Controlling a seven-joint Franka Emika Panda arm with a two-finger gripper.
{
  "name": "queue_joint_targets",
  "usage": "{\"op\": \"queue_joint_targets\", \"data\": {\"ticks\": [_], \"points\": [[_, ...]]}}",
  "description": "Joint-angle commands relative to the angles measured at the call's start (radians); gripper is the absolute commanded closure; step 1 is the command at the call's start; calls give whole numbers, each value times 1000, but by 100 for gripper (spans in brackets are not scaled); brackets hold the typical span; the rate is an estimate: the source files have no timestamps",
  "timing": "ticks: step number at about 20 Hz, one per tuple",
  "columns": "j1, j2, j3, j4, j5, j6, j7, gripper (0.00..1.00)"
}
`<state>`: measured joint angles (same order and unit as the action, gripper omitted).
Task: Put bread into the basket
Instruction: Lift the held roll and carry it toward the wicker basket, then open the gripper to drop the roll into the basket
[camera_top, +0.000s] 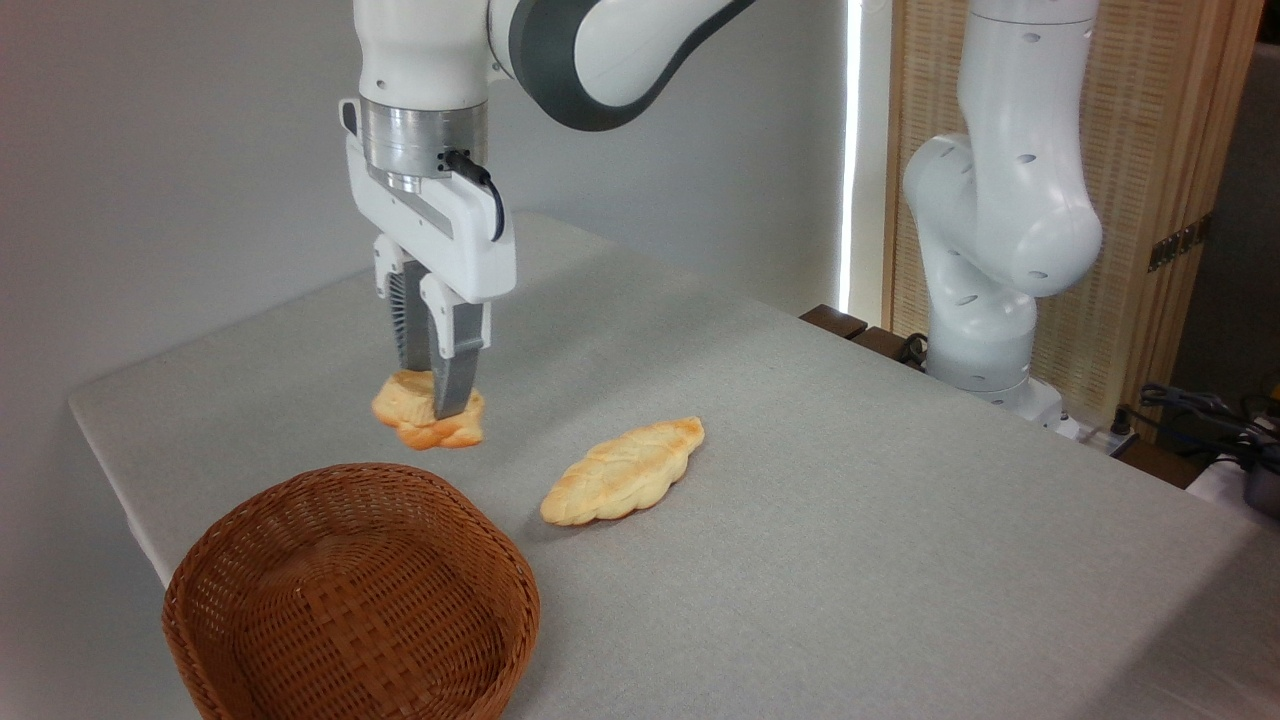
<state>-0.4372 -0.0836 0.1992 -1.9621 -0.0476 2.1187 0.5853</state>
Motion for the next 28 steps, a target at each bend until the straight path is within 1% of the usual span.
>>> {"op": "queue_joint_targets", "data": {"ticks": [1, 2, 3, 4, 5, 7, 9, 11, 13, 21, 25, 27, 28], "points": [[-6, 10, 17, 3, 2, 96, 4, 41], [-5, 12, 23, 2, 2, 107, 4, 34], [-5, 13, 28, 2, 0, 121, 4, 17], [-5, 13, 28, 2, 0, 122, 4, 10], [-2, 13, 29, 2, 0, 124, 2, 0], [0, 22, 29, 2, 0, 136, 1, 0], [2, 27, 31, 2, -2, 171, -1, 0], [0, 28, 51, 2, -2, 188, -1, 0], [2, 28, 51, 2, -2, 201, 1, 0], [2, 28, 52, 0, 0, 193, -1, 0], [0, 28, 52, 3, 0, 135, -2, 0], [-2, 25, 51, 3, 0, 84, -2, 0], [-2, 24, 49, 6, 2, 39, -4, 0]]}}
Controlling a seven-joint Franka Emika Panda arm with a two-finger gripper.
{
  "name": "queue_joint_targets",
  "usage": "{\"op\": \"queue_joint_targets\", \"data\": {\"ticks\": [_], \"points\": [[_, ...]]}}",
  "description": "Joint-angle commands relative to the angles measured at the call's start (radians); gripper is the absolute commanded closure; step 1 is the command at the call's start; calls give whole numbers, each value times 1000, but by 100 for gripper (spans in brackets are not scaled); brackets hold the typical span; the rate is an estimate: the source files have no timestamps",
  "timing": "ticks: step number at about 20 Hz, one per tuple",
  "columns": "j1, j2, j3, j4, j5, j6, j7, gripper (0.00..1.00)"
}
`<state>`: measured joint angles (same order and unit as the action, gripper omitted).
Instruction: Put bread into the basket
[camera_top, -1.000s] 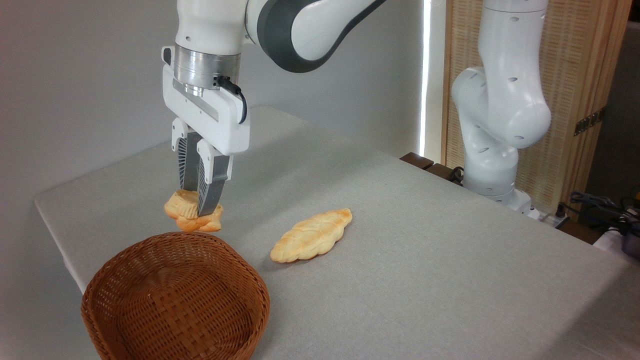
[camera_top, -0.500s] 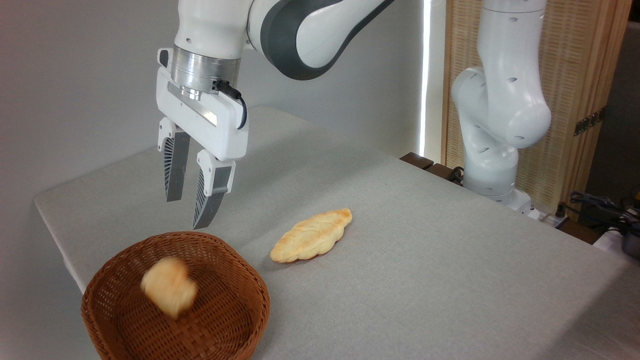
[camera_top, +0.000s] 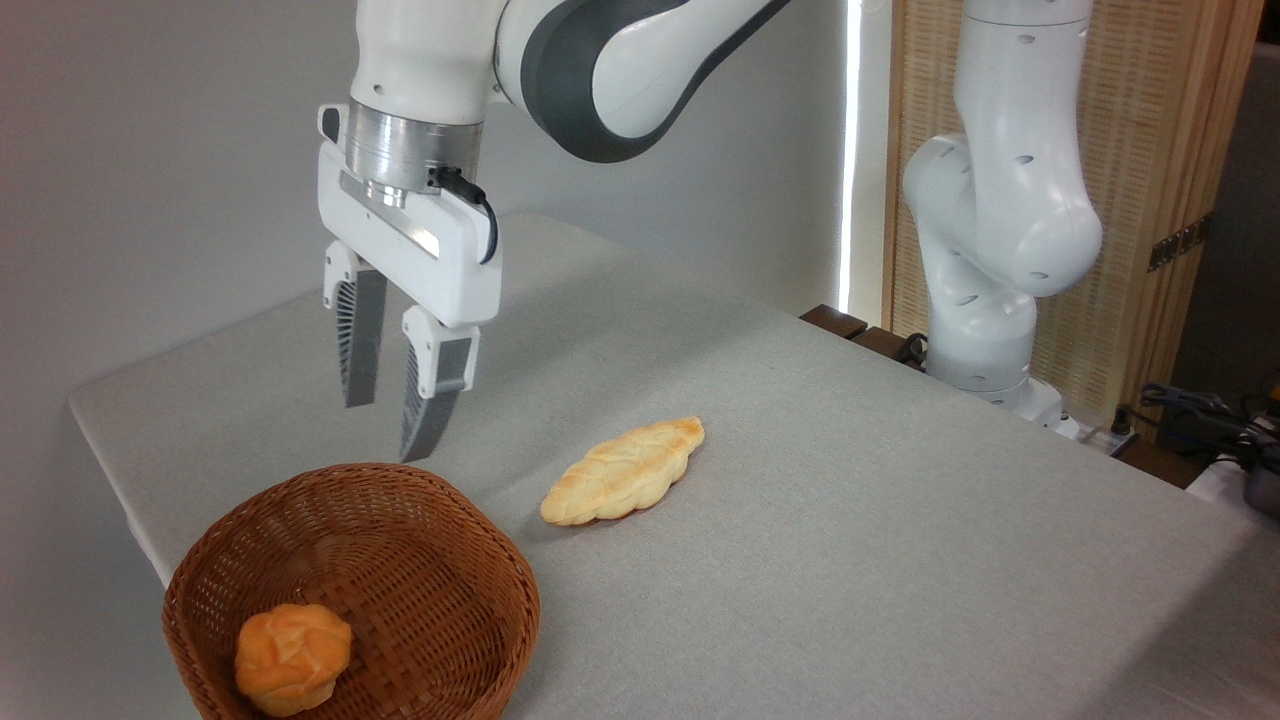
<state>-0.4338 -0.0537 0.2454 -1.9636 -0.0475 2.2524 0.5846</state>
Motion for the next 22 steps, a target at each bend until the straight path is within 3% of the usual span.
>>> {"op": "queue_joint_targets", "data": {"ticks": [1, 4, 9, 13, 22], "points": [[-5, -8, 2, 17, 1, -117, -3, 0], [-5, -9, 3, 72, 1, -230, -3, 0], [-3, -9, 27, 129, 8, -329, -3, 0], [-3, -11, 34, 150, 100, -457, 0, 0], [-3, -12, 48, 166, 83, -465, 4, 0]]}}
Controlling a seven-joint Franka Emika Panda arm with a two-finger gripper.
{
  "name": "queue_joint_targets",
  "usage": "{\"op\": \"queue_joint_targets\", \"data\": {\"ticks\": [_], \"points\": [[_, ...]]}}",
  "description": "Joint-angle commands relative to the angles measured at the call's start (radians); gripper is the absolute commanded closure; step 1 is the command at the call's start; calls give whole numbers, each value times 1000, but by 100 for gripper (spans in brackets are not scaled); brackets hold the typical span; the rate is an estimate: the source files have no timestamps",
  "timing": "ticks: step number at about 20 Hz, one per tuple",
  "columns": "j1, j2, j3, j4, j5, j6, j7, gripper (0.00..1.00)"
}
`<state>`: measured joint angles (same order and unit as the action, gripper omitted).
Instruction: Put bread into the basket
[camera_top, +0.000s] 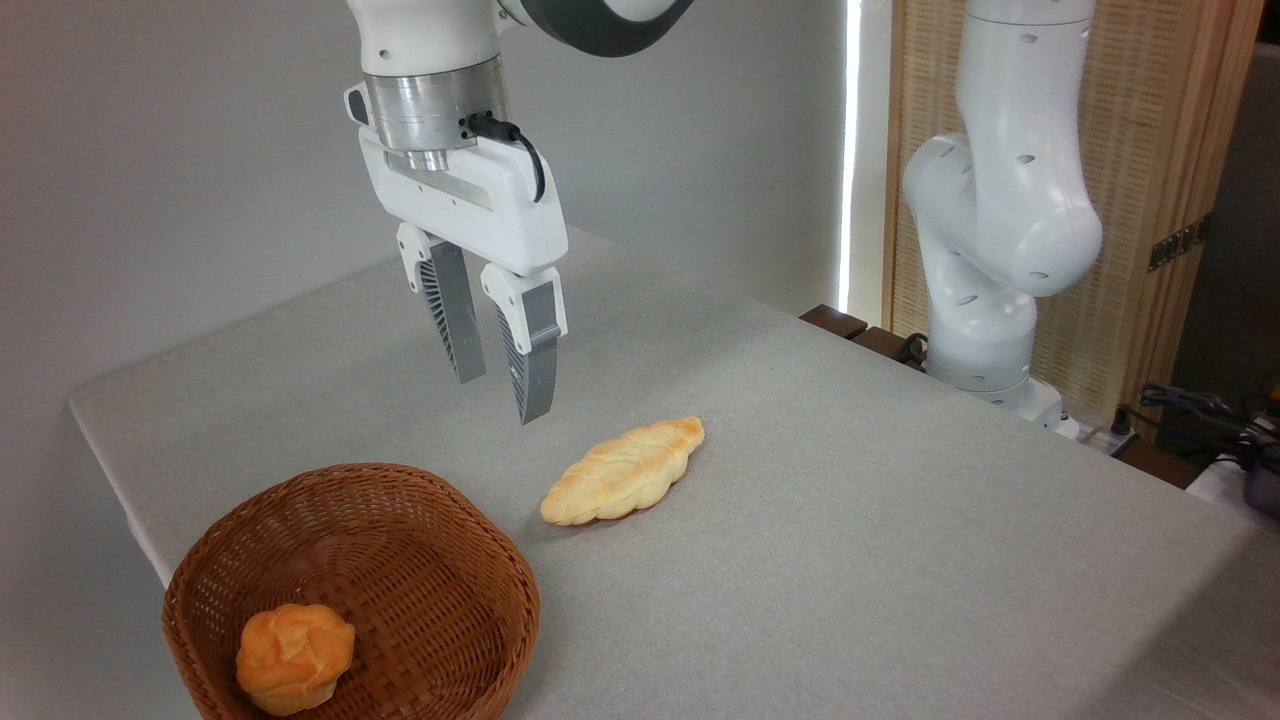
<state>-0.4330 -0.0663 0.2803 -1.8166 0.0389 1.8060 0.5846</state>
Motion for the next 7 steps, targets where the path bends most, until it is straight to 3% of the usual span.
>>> {"op": "queue_joint_targets", "data": {"ticks": [1, 7], "points": [[-4, 0, 13, 20, -4, -13, 4, 0], [-4, 2, 13, 20, -7, -10, 6, 0]]}}
